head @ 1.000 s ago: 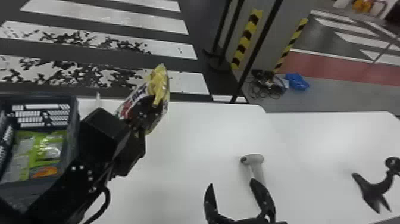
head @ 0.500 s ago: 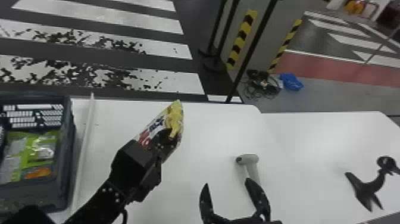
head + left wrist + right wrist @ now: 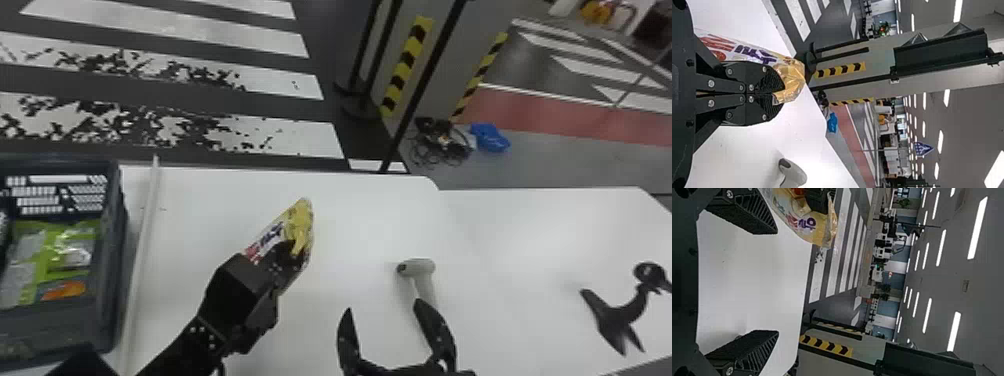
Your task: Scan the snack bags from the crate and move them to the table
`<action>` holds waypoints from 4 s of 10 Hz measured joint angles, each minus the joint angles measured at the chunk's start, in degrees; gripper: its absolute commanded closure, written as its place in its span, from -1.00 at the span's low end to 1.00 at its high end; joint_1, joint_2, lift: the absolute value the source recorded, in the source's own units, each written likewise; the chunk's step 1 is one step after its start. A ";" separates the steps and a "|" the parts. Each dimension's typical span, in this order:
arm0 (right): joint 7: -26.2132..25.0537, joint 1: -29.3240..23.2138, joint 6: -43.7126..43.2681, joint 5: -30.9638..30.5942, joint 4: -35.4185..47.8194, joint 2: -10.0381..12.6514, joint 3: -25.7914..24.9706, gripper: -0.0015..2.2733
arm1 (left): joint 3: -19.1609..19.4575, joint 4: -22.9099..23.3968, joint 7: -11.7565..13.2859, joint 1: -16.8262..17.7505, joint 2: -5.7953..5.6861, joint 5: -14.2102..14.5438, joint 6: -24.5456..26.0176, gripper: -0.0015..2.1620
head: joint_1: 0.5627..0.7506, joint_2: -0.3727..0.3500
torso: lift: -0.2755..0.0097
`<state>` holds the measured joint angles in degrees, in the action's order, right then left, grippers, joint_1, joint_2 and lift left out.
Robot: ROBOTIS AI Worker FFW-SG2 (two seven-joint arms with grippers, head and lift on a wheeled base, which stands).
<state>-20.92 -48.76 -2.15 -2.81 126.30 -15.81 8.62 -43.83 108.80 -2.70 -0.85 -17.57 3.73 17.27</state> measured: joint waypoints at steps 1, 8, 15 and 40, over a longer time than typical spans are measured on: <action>0.00 -0.01 0.00 0.00 0.00 -0.01 0.00 -0.92 | -0.25 -0.34 0.45 -0.02 0.28 0.05 -0.06 0.72 | 0.41 -0.94 | 0.27; -0.07 -0.06 -0.05 -0.01 0.09 -0.10 0.00 -0.92 | -0.38 0.04 2.84 -0.37 0.69 0.87 3.96 -0.97 | 0.41 -0.94 | 0.27; -0.62 -0.02 -0.39 -0.53 -0.19 0.07 0.16 -0.93 | 2.22 10.84 3.47 -5.23 -0.44 2.62 7.17 -0.97 | 0.41 -0.94 | 0.27; 19.23 13.86 18.95 -11.97 -5.53 -0.49 13.46 -0.90 | 47.66 19.72 3.76 -35.13 -2.32 15.45 -8.30 -0.97 | 0.41 0.71 | 0.27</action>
<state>-1.69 -34.90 16.80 -14.78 120.76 -16.29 22.08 3.83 128.52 1.06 -35.98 -19.89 19.18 8.97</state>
